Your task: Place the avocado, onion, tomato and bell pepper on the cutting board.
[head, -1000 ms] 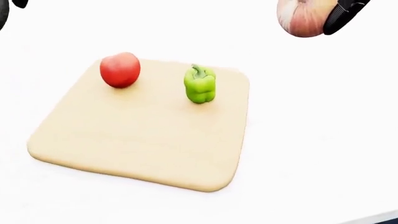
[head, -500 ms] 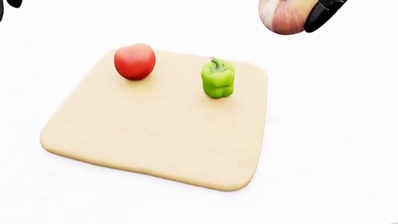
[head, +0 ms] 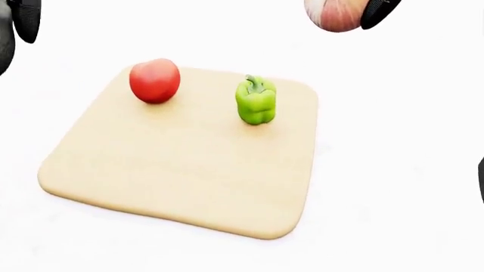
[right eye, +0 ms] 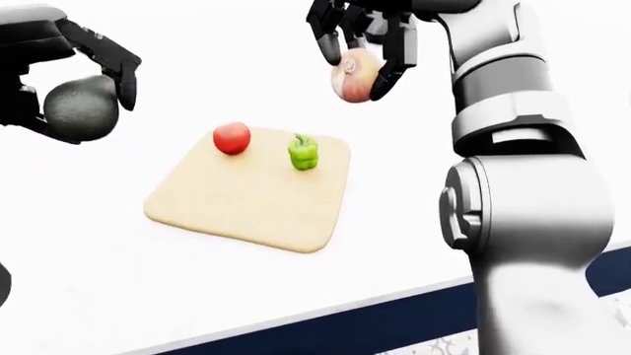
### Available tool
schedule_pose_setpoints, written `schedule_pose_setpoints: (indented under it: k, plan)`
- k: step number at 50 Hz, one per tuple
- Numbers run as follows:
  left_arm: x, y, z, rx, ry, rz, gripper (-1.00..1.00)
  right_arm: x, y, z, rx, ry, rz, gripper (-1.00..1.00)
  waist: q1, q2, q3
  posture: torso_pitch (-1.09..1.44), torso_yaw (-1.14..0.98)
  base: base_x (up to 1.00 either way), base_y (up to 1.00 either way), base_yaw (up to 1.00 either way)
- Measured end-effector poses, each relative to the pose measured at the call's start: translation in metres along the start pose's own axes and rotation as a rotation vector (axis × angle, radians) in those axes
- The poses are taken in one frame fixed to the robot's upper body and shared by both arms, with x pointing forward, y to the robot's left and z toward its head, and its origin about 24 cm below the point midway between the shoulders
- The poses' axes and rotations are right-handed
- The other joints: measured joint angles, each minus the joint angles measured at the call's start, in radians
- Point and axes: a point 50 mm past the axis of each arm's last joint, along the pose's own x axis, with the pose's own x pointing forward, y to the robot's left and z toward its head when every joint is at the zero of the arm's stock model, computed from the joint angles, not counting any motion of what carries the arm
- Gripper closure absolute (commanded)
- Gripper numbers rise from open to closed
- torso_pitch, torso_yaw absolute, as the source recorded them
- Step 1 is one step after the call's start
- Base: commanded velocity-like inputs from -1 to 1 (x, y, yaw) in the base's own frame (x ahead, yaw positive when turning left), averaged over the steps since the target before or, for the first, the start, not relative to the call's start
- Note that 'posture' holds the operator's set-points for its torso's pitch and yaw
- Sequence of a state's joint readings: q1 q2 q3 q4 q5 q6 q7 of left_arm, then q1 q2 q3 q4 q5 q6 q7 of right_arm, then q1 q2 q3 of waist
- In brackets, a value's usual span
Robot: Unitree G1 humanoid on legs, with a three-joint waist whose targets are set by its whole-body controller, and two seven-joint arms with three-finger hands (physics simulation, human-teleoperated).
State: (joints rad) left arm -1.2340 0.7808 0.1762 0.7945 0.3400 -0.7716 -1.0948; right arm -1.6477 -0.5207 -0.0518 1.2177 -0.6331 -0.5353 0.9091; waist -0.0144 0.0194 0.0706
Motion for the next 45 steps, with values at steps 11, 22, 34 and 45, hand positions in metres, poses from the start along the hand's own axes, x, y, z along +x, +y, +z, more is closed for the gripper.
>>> schedule_pose_setpoints:
  k: [11, 22, 34, 45]
  plan:
    - [0.005, -0.017, 0.007, 0.016, -0.047, 0.026, 1.0, -0.003, -0.002, -0.002, 0.007, 0.014, -0.009, 1.0, 0.004, -0.003, 0.001, 0.0, 0.0, 0.0, 0.0, 0.0]
    - [0.018, -0.033, 0.019, 0.046, -0.105, 0.038, 1.0, -0.004, -0.004, -0.002, -0.005, 0.019, -0.013, 1.0, 0.007, -0.003, -0.001, 0.0, 0.0, 0.0, 0.0, 0.0]
    - [0.034, -0.04, 0.031, 0.026, -0.17, 0.059, 1.0, -0.006, -0.005, -0.003, -0.013, 0.027, -0.012, 1.0, 0.007, -0.005, -0.002, 0.0, 0.0, 0.0, 0.0, 0.0]
    - [0.048, -0.059, 0.037, 0.0, -0.204, 0.024, 1.0, -0.007, -0.006, -0.003, -0.013, 0.031, -0.01, 1.0, 0.009, -0.008, -0.003, 0.0, 0.0, 0.0, 0.0, 0.0]
